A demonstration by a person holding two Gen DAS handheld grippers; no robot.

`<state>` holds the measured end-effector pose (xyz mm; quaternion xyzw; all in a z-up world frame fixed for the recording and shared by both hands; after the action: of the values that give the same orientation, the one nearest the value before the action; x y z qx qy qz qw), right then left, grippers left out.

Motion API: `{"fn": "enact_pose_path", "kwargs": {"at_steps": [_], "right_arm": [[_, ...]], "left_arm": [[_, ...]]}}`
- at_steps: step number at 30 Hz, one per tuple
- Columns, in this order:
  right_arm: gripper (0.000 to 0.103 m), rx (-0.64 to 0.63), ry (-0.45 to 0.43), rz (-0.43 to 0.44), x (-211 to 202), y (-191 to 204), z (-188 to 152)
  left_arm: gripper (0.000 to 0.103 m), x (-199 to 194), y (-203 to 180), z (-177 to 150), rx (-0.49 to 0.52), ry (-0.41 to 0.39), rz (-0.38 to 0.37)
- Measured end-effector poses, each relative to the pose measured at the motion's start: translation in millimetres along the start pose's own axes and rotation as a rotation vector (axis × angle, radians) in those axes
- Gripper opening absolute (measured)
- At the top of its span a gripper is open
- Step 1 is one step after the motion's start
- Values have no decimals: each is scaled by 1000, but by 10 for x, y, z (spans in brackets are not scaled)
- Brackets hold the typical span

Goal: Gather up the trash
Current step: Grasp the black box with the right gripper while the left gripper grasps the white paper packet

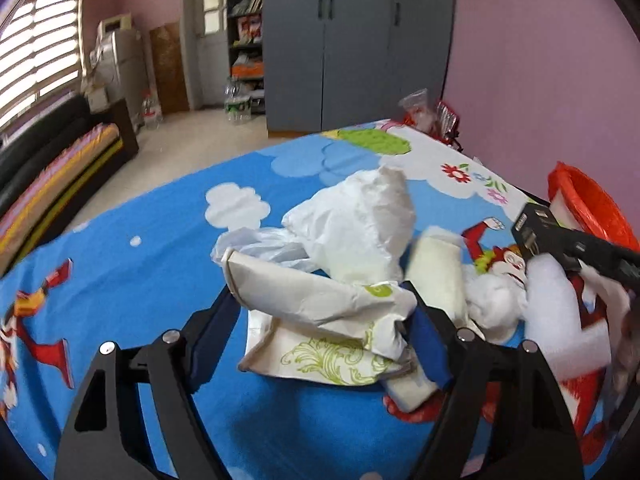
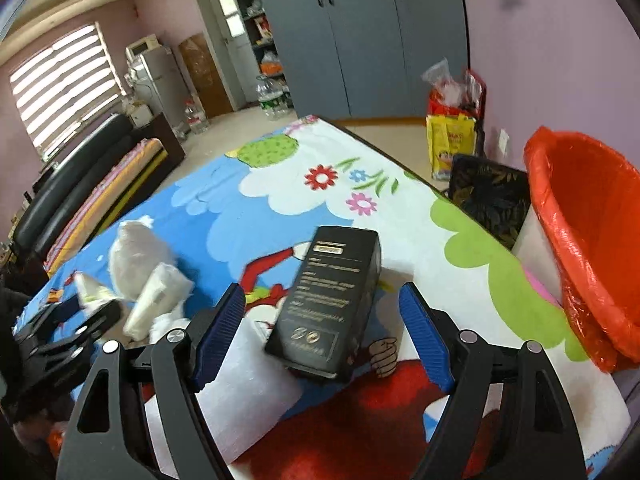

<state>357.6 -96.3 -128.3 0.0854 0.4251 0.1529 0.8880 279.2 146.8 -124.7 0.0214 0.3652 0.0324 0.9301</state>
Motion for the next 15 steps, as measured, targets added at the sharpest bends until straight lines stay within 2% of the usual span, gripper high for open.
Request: {"fn": "enact_pose_path", "kwargs": {"at_steps": [2,4,7,10,15], "right_arm": [[65,0,27,10,63,-9,-26],[52,-2,57,26,101,-16,-96],[43,3,43,50,-16,-32,-199],[42,6,40,70,-185,-36,-323],[41,-9,-21,93,-614,-14,-453]], "left_arm": [[77,-101,-9,-30,13,-25,6],[77,-186,-13,-53,21,-39,6],[77,-330,-28,-89,23,-56,-3],[77,-487,-74,-124,23,-65,-20],[77,-809,-159,-133,24,-113,-11]]}}
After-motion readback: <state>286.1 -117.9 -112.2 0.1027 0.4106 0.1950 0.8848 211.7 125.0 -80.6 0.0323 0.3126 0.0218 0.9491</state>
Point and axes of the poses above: each gripper's, at about its wrist camera, not at the fingertips, and x roughly the way its jaws point, y to its left, z to its top, the point moved 1 cm from there along x, roughly the way its jaws point, and after that the axes turned 5 degrees about x, right-handed, at the moved point
